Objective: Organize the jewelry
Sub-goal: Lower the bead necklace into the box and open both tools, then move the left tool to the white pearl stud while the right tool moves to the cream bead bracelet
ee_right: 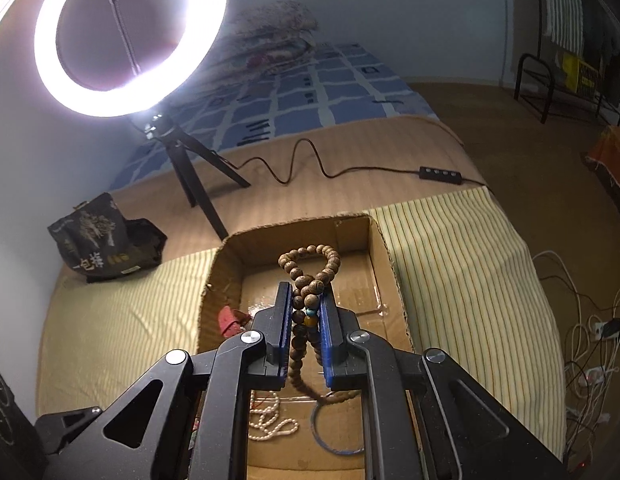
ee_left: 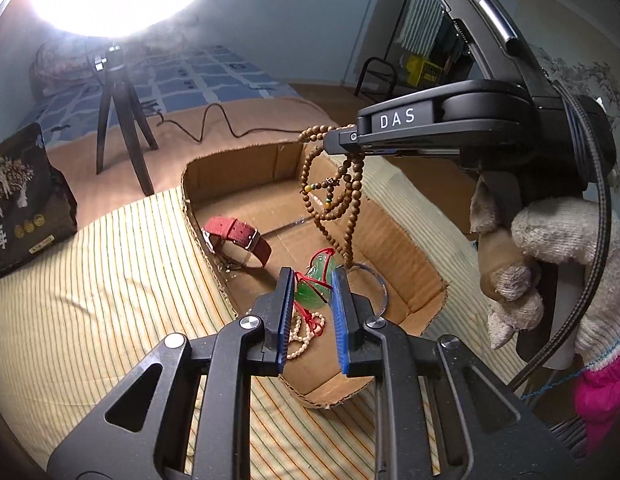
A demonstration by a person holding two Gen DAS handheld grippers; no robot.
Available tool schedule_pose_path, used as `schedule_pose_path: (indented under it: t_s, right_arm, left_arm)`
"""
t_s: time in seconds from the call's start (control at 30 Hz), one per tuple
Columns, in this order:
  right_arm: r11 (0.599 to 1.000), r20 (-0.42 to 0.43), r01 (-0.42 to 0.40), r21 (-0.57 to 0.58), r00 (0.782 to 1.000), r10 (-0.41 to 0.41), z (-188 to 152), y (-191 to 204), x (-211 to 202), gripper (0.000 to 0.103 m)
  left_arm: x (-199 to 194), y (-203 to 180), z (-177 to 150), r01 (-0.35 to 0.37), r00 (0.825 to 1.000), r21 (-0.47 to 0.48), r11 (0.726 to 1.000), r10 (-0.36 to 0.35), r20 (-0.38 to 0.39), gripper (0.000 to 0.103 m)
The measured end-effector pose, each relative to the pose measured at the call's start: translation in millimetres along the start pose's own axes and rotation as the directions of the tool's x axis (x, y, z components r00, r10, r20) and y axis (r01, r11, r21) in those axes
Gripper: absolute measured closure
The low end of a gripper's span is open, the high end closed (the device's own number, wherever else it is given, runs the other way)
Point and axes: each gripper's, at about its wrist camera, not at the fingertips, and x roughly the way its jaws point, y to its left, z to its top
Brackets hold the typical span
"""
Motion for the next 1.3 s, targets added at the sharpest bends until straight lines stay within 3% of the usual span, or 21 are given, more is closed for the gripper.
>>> schedule_pose_path:
  t_s: [0.3,0.37,0.43,0.47,1.0,1.13,1.3]
  right_arm:
    - [1.0,-0.048,0.013,0.015,0.999,-0.012,-3,-4,15,0.091]
    - [1.0,-0.055,0.016,0.021,0.998,-0.015,-3,-4,16,0.079]
    - [0.999,-0.044,0.033,0.022,0.999,-0.032,-3,-5,14,0.051]
    - [0.999,-0.036,0.039,0.022,0.999,-0.038,-3,-5,12,0.047]
    - [0.998,0.007,0.069,0.014,0.998,-0.069,-10,-4,-14,0.046]
    - [0.996,0.026,0.081,-0.023,0.996,-0.08,-16,3,-24,0.036]
    - [0.996,0.039,0.064,-0.057,0.997,-0.062,-27,13,-39,0.034]
  left_arm:
    - [9,7,-1,-0.005,0.999,-0.023,1.0,0.004,-0.038,0.085]
    - [9,7,-1,-0.01,0.999,-0.02,1.0,0.009,-0.042,0.078]
    - [7,8,-2,-0.008,0.999,-0.023,1.0,0.008,-0.038,0.065]
    - [5,8,-2,-0.01,1.0,-0.022,1.0,0.009,-0.03,0.064]
    - [-31,26,-6,-0.051,0.999,-0.014,0.999,0.051,0.009,0.064]
    - [-48,36,-11,-0.093,0.995,0.01,0.996,0.093,0.025,0.064]
    - [-72,52,-19,-0.13,0.991,0.032,0.991,0.128,0.04,0.064]
